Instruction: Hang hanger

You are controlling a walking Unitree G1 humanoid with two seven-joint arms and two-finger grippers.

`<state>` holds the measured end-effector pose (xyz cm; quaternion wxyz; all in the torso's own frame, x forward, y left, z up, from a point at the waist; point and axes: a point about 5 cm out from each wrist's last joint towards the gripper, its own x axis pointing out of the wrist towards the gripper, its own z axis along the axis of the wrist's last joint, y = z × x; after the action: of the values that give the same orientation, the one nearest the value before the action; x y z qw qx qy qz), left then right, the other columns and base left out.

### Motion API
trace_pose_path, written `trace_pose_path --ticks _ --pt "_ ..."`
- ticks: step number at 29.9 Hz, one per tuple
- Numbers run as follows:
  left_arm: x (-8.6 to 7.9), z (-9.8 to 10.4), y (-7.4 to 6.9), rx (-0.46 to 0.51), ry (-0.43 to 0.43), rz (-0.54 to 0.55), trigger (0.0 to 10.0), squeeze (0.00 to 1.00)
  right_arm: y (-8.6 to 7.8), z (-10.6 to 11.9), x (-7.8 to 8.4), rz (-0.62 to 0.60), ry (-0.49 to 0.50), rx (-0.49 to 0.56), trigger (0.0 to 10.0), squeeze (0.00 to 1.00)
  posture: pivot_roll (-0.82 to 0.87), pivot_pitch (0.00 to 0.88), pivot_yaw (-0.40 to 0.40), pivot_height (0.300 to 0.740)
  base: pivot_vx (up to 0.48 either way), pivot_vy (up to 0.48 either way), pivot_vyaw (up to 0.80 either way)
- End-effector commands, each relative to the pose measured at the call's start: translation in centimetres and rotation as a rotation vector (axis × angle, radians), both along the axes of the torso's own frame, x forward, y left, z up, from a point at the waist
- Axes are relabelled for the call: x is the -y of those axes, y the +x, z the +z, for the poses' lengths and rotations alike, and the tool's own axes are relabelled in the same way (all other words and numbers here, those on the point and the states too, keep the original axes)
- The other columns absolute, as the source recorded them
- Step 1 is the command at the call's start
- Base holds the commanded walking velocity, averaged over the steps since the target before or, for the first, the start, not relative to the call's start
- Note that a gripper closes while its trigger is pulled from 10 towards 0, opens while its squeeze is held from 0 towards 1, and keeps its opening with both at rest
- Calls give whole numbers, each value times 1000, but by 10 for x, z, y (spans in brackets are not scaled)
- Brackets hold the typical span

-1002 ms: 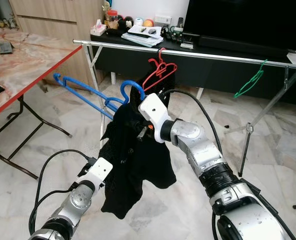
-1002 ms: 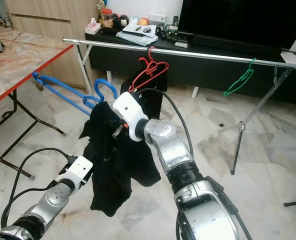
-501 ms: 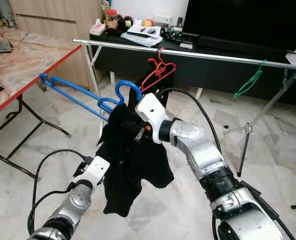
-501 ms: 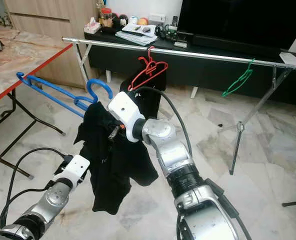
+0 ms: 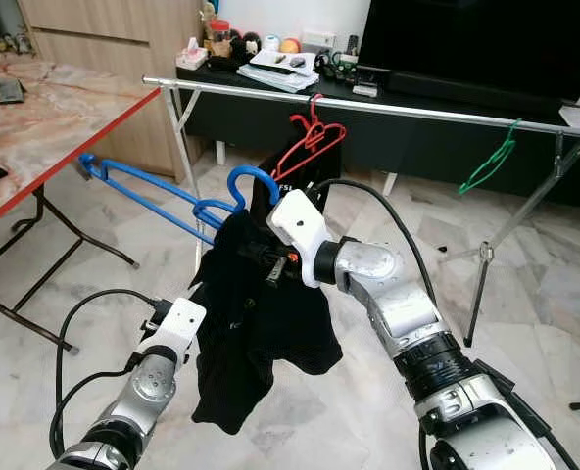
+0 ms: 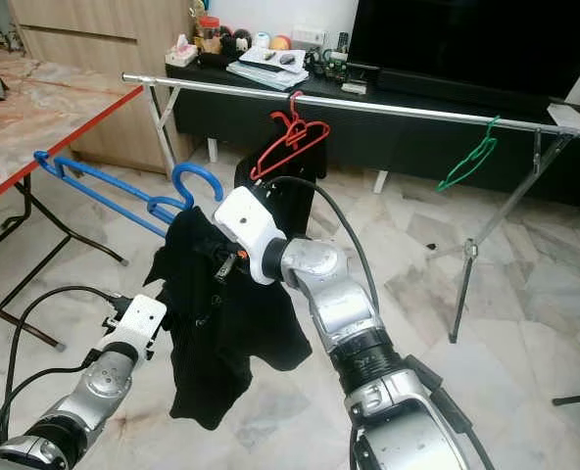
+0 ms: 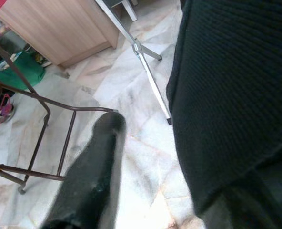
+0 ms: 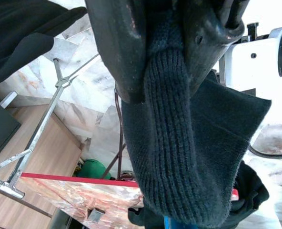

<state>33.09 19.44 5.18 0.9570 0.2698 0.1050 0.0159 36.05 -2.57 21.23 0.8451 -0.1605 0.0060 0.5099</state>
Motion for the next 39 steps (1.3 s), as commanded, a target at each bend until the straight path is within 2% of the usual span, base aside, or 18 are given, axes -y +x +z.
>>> trace_pose_path --ticks 1,6,30,35,38,39 --pt "1 -4 -2 -28 -1 -22 0 0 -2 15 -2 18 27 53 0 0 72 66 -82 740 0 0 0" --pt "4 -7 -4 -43 -67 -56 0 0 -1 15 -1 11 24 53 0 0 73 69 -83 740 0 0 0" --pt "-3 -11 -8 -57 -166 6 0 0 1 16 0 -2 26 56 0 0 73 74 -82 740 0 0 0" --pt "-6 -14 -11 -61 -212 30 0 0 3 5 18 -35 -5 44 0 0 71 75 -79 740 0 0 0" --pt "-8 -19 -17 -72 -221 35 0 0 7 -5 40 -57 13 4 0 0 69 74 -79 740 0 0 0" --pt "-8 -19 -17 -72 -221 35 0 0 7 -5 40 -57 13 4 0 0 69 74 -79 740 0 0 0"
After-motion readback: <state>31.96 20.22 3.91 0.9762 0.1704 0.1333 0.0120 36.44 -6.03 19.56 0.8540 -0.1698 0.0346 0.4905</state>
